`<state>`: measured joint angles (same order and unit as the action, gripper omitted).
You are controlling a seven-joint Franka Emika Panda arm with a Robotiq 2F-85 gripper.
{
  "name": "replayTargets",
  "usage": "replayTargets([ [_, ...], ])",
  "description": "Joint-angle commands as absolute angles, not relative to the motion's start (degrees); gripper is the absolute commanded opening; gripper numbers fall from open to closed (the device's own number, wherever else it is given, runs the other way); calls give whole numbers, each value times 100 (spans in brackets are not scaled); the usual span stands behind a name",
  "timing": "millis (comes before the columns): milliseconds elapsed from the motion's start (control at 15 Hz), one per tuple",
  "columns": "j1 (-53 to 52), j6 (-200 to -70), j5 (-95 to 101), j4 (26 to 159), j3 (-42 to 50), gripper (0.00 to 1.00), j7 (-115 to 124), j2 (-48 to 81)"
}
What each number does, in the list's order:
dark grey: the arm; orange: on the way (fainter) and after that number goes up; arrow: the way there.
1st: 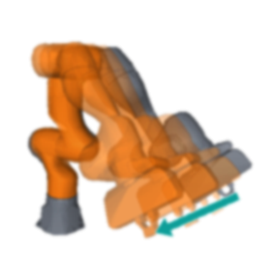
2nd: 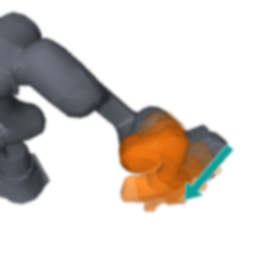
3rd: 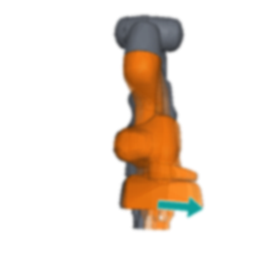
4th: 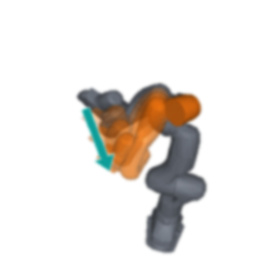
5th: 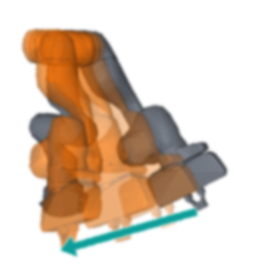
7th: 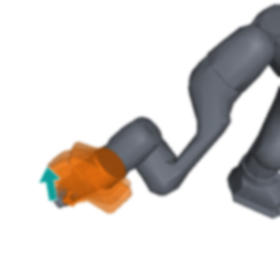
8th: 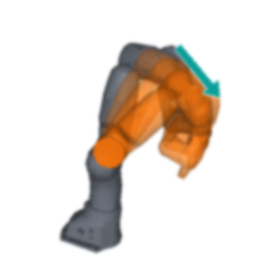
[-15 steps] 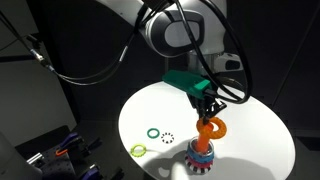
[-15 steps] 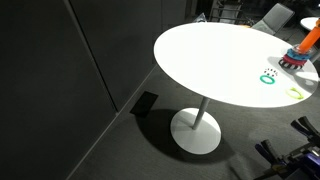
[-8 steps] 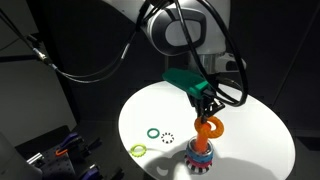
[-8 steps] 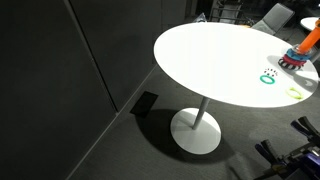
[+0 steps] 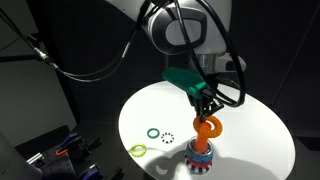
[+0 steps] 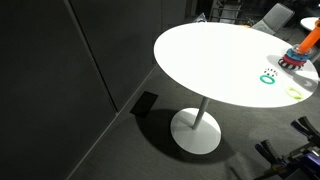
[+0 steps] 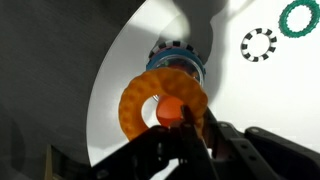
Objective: Lift the orange donut plush toy and put it on the orange handle
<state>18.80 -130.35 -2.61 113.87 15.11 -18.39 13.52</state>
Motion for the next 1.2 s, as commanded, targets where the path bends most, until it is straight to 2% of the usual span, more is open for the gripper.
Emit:
replayTargets([
  [0, 1975, -12873, -406, 11246, 1432, 6, -1983, 1365],
  [267, 1971, -12893, -426, 11264, 1409, 6, -2006, 1370],
  [400, 1967, -12898, -418, 11268, 1399, 12, -2006, 1371],
  [467, 1965, -12904, -415, 11269, 1396, 19, -2002, 1372],
  [600, 1962, -12911, -403, 11267, 1391, 45, -1992, 1379],
  [933, 1961, -12925, -386, 11264, 1390, 87, -1984, 1396],
  [1067, 1964, -12921, -388, 11259, 1390, 99, -1989, 1401],
  [1133, 1966, -12918, -389, 11259, 1390, 100, -1993, 1400],
])
